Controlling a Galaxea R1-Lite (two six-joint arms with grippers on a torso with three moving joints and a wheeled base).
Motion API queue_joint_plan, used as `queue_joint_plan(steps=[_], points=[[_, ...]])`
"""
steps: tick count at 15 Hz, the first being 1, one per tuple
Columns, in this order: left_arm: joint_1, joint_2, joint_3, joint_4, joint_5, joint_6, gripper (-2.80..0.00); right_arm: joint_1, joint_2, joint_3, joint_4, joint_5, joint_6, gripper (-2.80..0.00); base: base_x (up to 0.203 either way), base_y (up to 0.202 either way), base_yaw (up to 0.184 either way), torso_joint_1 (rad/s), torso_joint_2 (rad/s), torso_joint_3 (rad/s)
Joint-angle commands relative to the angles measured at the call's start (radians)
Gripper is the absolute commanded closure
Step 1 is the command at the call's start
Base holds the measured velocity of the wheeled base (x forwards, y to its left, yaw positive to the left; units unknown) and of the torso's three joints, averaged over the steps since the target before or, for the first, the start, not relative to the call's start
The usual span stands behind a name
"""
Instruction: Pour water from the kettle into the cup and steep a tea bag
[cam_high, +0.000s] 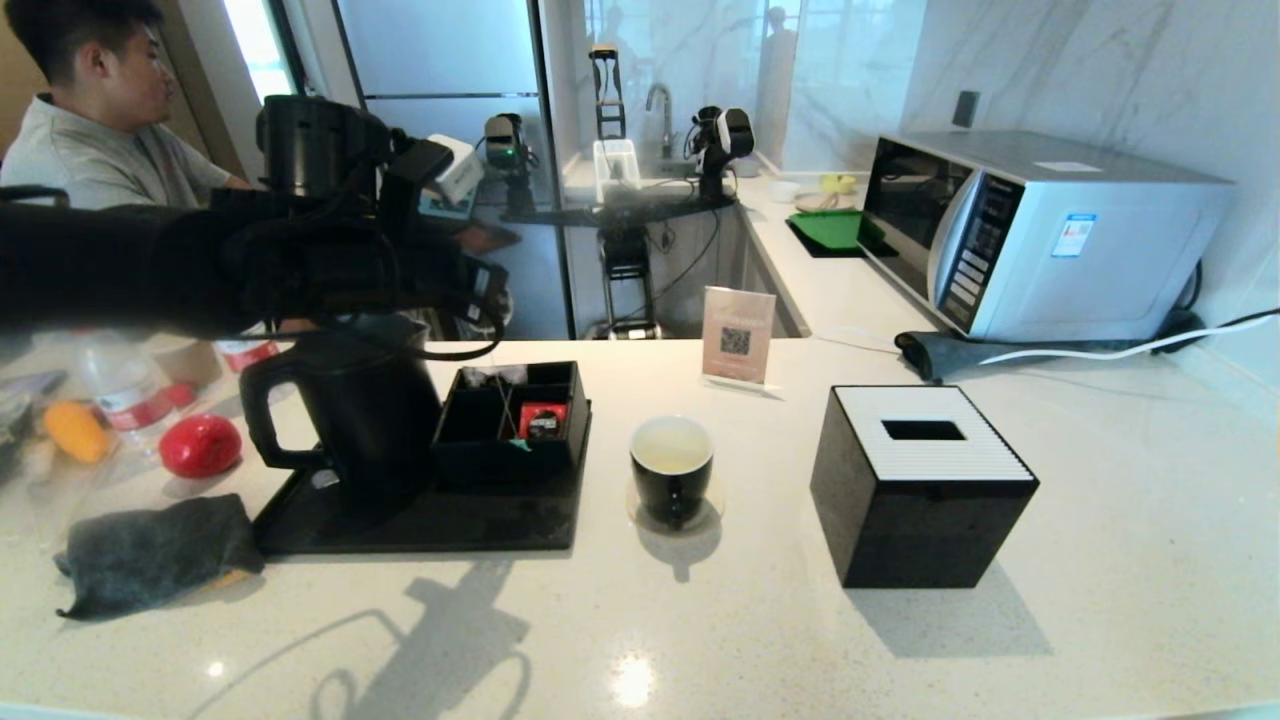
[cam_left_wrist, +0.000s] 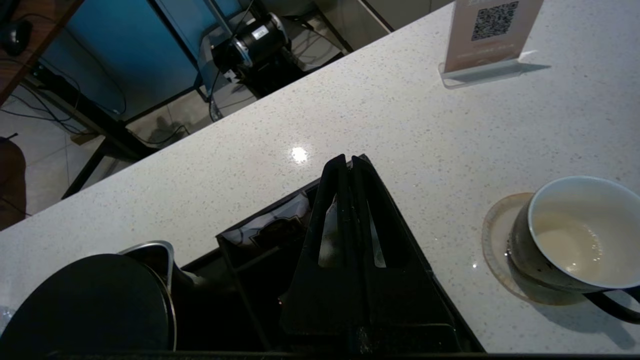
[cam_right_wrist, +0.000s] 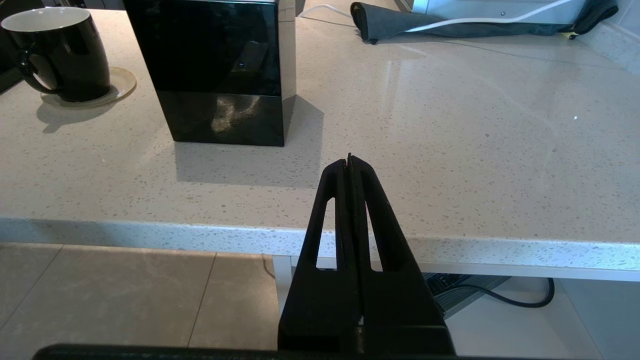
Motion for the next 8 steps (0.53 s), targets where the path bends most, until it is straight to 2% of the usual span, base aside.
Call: queue_joint_plan(steps=[1, 8], points=[[-0.009, -0.027, 0.019, -0.001, 0.0, -0.006, 0.0, 0.0, 0.001, 0.0, 0.0, 0.0, -0.001, 0.0, 0.0, 0.0, 0.0, 0.0, 0.0, 0.0], [-0.011, -0.047, 0.018, 0.001, 0.0, -0.008, 0.0, 0.0, 0.001, 0.0, 0.002, 0.001, -0.008, 0.0, 0.0, 0.0, 0.0, 0.0, 0.0, 0.0]])
